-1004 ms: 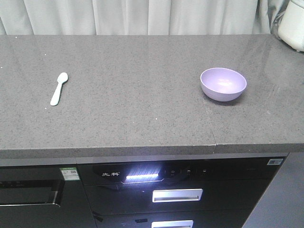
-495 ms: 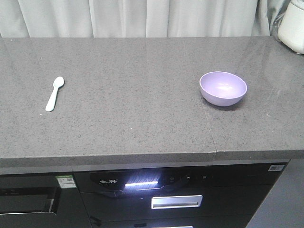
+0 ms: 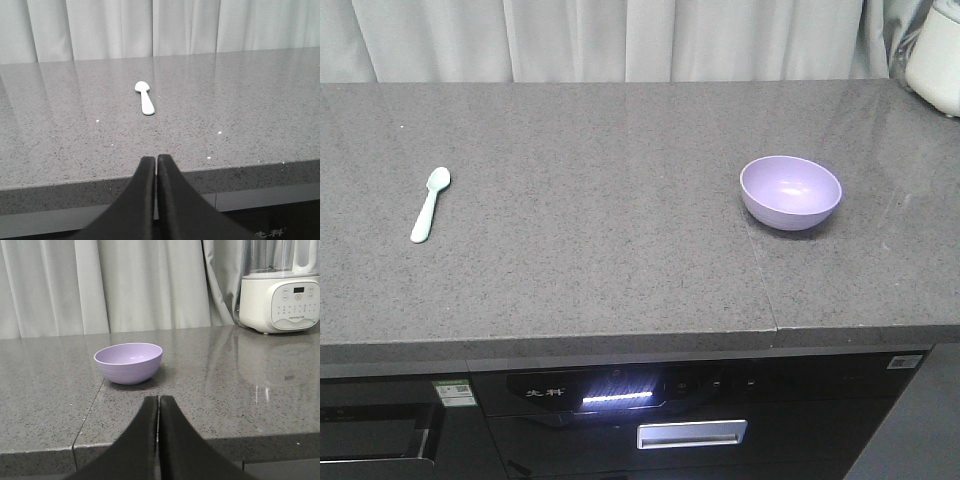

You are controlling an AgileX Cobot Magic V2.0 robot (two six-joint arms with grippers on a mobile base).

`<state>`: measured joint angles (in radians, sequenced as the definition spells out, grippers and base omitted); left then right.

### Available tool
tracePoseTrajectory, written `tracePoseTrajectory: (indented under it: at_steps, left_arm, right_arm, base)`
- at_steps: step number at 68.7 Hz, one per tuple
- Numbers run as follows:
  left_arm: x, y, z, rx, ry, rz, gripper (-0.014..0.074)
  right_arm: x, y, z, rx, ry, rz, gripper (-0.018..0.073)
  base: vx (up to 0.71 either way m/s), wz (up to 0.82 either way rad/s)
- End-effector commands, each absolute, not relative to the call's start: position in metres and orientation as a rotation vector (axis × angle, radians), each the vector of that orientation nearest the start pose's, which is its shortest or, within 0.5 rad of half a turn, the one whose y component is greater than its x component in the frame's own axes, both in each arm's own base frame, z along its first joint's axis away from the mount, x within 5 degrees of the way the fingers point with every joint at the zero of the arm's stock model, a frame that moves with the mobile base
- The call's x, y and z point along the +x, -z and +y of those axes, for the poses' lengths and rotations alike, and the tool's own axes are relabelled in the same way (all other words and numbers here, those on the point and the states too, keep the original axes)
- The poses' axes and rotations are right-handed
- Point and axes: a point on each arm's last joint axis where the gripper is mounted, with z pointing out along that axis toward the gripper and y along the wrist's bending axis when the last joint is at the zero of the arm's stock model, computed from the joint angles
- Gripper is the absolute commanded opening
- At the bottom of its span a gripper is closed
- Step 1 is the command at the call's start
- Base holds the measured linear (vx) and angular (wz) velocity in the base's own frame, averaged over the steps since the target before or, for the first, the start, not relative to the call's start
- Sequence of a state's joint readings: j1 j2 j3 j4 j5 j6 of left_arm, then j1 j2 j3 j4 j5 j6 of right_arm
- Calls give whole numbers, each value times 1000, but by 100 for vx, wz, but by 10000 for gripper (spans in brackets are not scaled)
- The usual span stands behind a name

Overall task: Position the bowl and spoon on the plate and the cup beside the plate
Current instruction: 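Creep forward and settle the base facing the spoon and bowl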

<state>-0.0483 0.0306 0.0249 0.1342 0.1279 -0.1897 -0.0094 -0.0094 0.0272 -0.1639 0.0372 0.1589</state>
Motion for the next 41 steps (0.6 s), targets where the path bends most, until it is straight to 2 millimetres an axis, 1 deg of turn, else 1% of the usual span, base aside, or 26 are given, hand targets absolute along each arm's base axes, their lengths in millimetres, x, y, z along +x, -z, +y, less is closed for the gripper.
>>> tracePoseTrajectory:
  at_steps: [1, 41]
  left_arm:
    - [61, -187, -2, -28, 84, 1638, -6]
    - [61, -187, -2, -28, 84, 1638, -6]
  right_arm:
    - [56, -203, 0, -10, 28, 1475, -5]
    - [56, -203, 0, -10, 28, 1475, -5]
  base:
    - [2, 0]
    - [3, 0]
